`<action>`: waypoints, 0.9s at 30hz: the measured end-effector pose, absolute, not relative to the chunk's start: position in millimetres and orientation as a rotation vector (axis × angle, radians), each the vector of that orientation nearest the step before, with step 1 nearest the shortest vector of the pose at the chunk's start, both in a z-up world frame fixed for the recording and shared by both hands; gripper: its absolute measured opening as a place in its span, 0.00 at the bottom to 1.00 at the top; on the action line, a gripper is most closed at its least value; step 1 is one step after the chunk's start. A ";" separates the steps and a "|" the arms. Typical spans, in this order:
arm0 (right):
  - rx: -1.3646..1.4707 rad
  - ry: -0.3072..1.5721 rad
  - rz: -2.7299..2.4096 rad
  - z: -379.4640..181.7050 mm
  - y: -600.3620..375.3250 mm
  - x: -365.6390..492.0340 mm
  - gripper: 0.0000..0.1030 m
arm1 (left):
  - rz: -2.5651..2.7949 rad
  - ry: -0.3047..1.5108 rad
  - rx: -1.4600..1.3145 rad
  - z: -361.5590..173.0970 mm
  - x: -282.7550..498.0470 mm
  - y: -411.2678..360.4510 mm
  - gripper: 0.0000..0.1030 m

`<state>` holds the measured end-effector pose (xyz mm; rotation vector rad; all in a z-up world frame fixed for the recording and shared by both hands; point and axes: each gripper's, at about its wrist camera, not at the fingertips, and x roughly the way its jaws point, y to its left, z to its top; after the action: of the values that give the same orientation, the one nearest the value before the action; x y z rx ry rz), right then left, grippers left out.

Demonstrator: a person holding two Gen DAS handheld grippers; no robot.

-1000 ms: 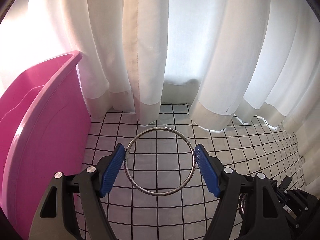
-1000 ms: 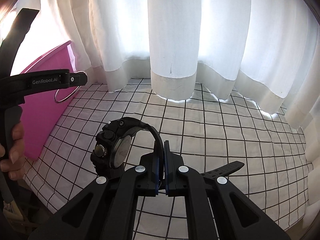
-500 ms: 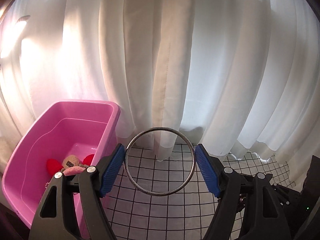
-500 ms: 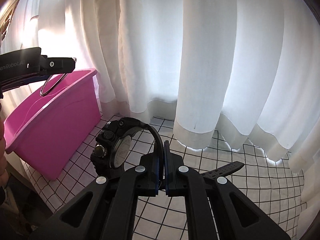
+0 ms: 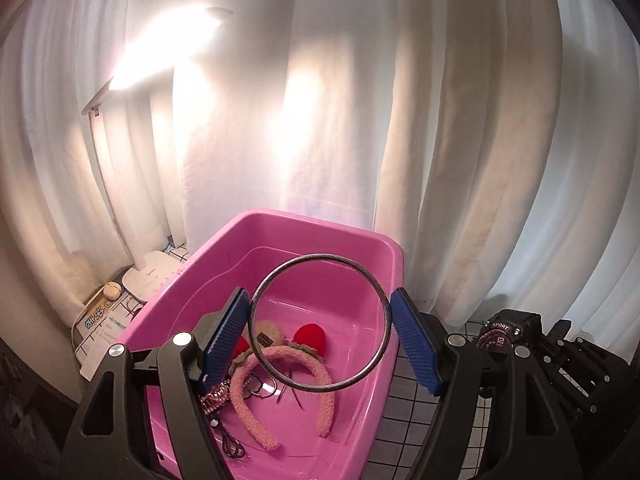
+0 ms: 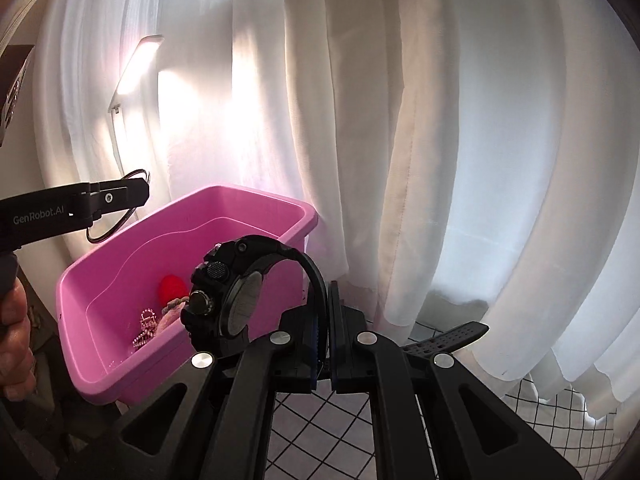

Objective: Organize jewelry
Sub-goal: 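Carry bangle and watch into the pink tub and open both tools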

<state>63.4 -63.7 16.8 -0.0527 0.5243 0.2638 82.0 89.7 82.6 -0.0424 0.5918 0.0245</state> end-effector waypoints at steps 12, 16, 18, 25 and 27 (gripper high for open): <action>-0.132 0.541 0.379 32.0 24.9 122.4 0.04 | 0.149 0.646 -0.099 60.0 91.8 178.2 0.68; -0.168 0.549 0.390 33.7 46.6 137.8 0.04 | 0.160 0.667 -0.109 51.3 95.8 192.3 0.68; -0.186 0.565 0.393 32.0 56.2 146.7 0.04 | 0.160 0.677 -0.110 47.8 98.7 196.0 0.68; -0.260 0.618 0.391 20.9 87.1 170.5 0.04 | 0.154 0.718 -0.107 35.2 108.1 200.2 0.68; -0.272 0.635 0.386 17.8 95.9 178.4 0.04 | 0.147 0.737 -0.118 30.3 112.1 202.0 0.68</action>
<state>178.4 95.9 17.8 -0.2723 0.6350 0.3865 112.1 202.0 30.3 -0.1179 0.7367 0.1468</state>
